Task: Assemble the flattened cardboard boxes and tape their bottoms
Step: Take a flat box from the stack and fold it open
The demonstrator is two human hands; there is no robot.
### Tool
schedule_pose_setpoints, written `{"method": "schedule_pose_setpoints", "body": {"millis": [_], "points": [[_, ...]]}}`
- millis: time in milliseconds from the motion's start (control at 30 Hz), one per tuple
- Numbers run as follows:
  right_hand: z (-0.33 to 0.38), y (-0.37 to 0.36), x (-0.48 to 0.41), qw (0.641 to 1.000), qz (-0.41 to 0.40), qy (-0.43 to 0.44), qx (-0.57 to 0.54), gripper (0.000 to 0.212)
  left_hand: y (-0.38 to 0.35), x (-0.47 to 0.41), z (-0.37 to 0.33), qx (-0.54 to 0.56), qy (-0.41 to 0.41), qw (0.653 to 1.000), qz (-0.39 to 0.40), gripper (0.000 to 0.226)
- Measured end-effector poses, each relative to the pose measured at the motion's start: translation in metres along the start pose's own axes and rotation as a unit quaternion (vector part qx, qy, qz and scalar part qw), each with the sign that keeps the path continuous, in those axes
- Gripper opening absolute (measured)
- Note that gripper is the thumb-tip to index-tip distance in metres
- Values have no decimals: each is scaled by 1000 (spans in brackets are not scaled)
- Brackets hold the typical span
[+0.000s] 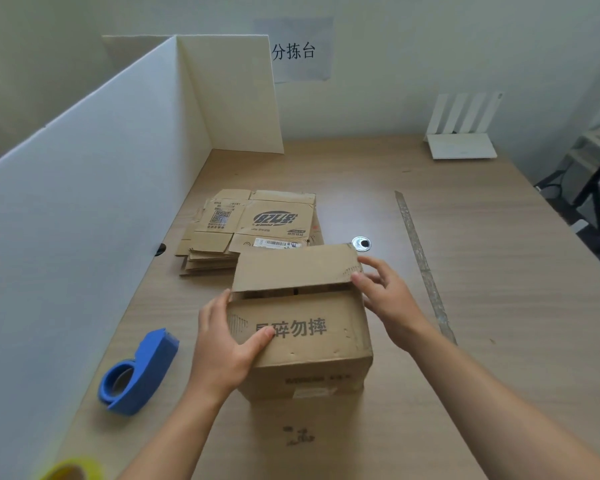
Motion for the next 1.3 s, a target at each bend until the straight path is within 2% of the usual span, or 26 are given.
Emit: {"method": "schedule_pose_setpoints", "body": {"millis": [67,133,267,467,567,700,900,1300], "points": [[-5,0,6,1000,-2,-3,-9,35,0,4,9,37,30,999,-8,107],[-7,0,9,1000,-8,-3,-4,34,0,6,8,42,22,999,-12,106],[-9,-6,15,1000,-3,-4,2,34,-9,3,-2,-20,-23,999,30,91],[-8,-9,17,998,-16,2,65,38,-14,-5,-5,-51,-11,997,53,81],[-5,-10,16,993,-8,19,120,43,-11,-7,-8,-58,-17,997,47,77],[9,-15,11,966,5,77,248,46,-11,-11,-10,-68,-17,996,53,76],[-7,-29,21,990,29,1,138,56,-19,-12,-3,-12,36,997,70,73],[11,33,15,979,-8,-2,202,55,-71,-1,-29,60,39,992,104,72]]}}
Point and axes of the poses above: each hand's wrist, its own x-axis away from the middle knuckle, its own y-axis out of the back of the hand, z = x × y, the point moved 10 cm from there along -x, towards the middle knuckle, and after that the axes turned 12 degrees about y, right-handed, at the moved point
